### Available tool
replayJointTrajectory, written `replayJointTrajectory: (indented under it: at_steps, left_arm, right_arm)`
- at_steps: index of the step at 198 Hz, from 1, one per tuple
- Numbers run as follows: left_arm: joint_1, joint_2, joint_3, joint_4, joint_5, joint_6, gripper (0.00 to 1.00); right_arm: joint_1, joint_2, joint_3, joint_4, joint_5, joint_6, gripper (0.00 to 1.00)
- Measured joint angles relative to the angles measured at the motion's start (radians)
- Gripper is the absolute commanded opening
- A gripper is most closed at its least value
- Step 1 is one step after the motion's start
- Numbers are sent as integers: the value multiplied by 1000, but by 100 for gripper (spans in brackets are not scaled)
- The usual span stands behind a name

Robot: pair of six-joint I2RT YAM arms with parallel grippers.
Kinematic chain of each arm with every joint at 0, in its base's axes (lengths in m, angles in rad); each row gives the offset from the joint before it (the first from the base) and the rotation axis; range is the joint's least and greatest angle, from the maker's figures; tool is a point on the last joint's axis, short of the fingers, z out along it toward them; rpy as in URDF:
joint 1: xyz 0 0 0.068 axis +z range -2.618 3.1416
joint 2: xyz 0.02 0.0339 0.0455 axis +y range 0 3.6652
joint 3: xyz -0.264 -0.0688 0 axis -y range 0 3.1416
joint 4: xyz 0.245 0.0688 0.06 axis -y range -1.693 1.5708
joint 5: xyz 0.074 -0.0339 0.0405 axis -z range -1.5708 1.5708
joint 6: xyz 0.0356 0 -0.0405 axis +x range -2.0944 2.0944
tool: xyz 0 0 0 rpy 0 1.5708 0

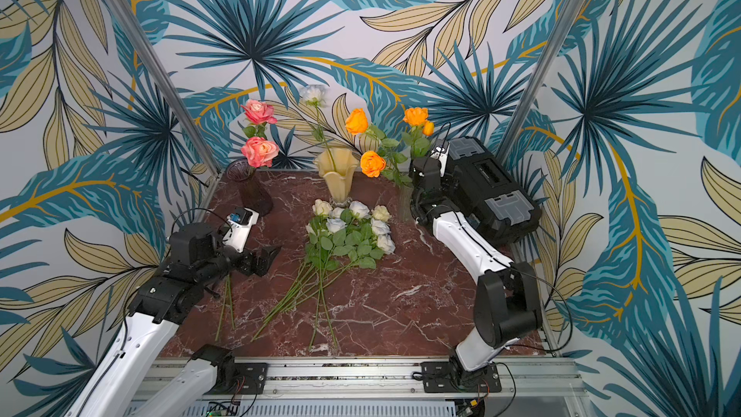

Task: Arrange the flowers in different vases according to their variety
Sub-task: Adjust the flower in the vase.

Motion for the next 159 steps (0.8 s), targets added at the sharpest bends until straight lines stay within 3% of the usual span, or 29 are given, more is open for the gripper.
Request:
replayJointTrajectory:
  at_steps: [40, 74, 106, 159]
  left_arm:
    - [0, 24, -14, 36, -20, -6, 100]
    - [20, 60, -24, 24, -94, -44, 100]
    - [68, 109, -22, -56, -211, -114, 100]
    - [155, 235, -23, -196, -330, -316, 100]
  right_arm:
    - [1, -225, -27, -212, -52, 105, 100]
    - [33, -386, -30, -463, -179, 206, 99]
    - [118, -477, -109, -608, -320, 269, 100]
    - [127, -534, -259, -700, -544, 356, 99]
